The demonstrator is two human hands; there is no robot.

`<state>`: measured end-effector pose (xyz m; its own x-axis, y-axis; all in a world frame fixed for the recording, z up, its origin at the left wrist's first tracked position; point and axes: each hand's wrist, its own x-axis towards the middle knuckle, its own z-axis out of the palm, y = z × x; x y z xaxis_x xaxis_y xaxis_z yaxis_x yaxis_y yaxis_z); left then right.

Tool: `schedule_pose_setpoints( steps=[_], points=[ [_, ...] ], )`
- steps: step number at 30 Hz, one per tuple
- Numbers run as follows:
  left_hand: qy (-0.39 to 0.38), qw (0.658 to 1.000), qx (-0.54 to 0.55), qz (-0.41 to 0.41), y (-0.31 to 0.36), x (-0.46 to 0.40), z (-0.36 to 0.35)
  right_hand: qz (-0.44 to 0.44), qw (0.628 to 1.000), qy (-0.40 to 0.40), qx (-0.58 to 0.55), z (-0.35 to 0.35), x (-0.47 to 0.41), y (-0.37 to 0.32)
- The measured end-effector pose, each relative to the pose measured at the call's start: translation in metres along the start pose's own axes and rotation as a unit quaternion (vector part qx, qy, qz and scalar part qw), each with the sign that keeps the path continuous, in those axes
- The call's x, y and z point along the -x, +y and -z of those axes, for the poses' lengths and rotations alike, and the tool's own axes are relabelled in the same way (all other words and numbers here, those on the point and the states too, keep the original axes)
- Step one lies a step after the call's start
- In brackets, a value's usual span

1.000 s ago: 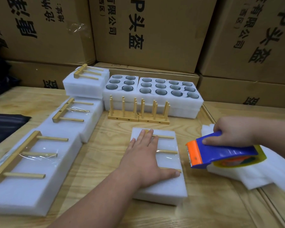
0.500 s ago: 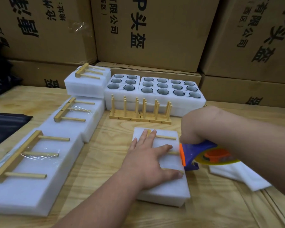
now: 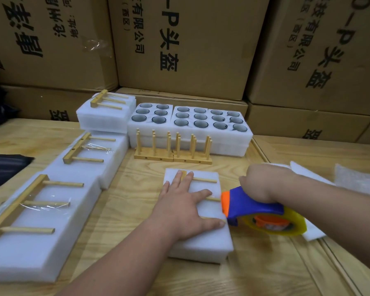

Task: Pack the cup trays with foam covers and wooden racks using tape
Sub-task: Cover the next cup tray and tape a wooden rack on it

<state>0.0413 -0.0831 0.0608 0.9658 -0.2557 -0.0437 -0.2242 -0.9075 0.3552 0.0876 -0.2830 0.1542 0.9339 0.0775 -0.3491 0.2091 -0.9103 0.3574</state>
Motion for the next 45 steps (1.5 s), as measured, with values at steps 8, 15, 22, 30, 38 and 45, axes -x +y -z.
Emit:
schedule_pose_setpoints(
  steps=[8,15,22,30,38,45],
  points=[
    [-0.004,1.000,0.009,0.007,0.001,0.001,0.002,-0.006,1.000,-0.011,-0.024,-0.014,-0.008,0.004],
    [0.001,1.000,0.026,0.009,0.001,0.002,0.001,-0.033,0.996,-0.014,-0.080,-0.012,0.000,0.016],
    [-0.001,1.000,0.023,0.006,-0.001,0.002,-0.001,-0.127,0.941,0.070,-0.306,-0.007,0.021,0.062],
    [-0.006,1.000,0.003,0.005,-0.001,0.003,0.000,-0.169,0.920,0.234,-0.266,-0.069,0.018,-0.001],
    [-0.005,1.000,-0.010,0.008,0.000,0.000,0.000,0.020,0.716,0.288,-0.636,-0.085,0.043,-0.067],
    [0.010,0.999,0.030,-0.009,-0.002,0.003,0.003,0.049,0.440,0.099,-0.891,-0.100,0.031,-0.094]
  ],
)
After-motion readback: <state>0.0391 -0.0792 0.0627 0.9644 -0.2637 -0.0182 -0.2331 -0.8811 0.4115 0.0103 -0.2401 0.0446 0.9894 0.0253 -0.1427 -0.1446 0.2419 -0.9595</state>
